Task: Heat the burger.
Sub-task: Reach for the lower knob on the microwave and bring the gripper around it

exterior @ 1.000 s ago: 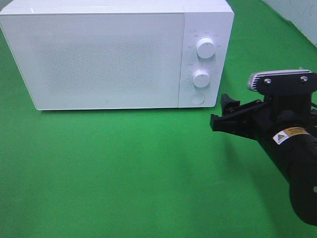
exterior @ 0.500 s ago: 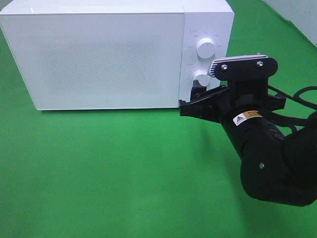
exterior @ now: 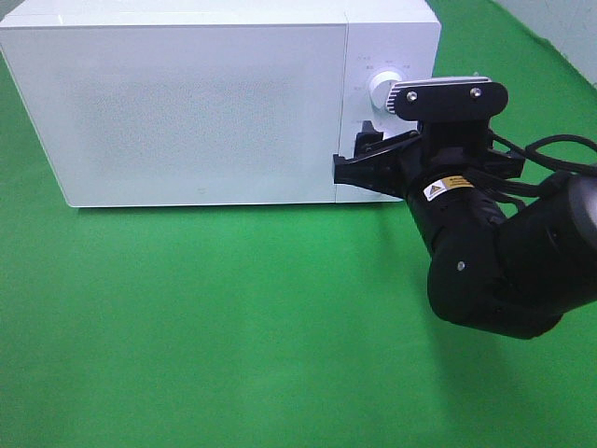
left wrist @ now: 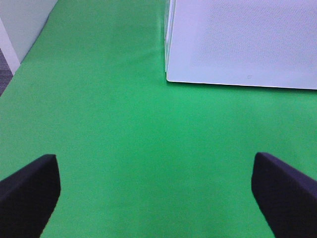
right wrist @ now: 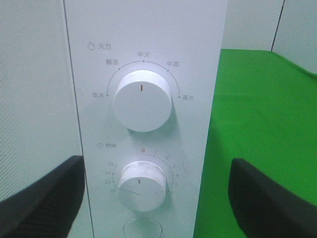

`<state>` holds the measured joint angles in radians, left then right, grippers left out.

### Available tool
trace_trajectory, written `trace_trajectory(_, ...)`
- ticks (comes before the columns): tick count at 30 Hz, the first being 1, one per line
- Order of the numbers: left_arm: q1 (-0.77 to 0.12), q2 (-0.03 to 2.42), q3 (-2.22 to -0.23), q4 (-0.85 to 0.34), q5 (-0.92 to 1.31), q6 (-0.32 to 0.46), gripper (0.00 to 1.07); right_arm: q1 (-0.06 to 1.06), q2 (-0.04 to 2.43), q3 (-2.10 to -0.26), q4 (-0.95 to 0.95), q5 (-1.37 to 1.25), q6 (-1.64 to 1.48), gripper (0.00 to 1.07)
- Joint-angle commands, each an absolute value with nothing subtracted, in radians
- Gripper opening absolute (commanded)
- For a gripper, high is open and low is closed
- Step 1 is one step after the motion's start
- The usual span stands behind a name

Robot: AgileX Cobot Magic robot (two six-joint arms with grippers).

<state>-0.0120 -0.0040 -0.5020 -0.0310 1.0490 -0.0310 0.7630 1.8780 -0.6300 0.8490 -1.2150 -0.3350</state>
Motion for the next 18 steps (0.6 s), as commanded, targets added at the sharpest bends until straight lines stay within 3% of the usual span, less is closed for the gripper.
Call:
trace_trajectory(1, -0.010, -0.026, -0.500, -0.033, 1.040, -0.031, 0.97, 0.749, 1.919, -0.674, 0.814, -1.283, -0.336, 0.75)
trace_trajectory(18, -0.010, -0.026, -0.500, -0.032, 1.040, -0.031, 0.97, 0.722, 2.049, -0.764, 0.774, -1.270, -0.295, 0.75)
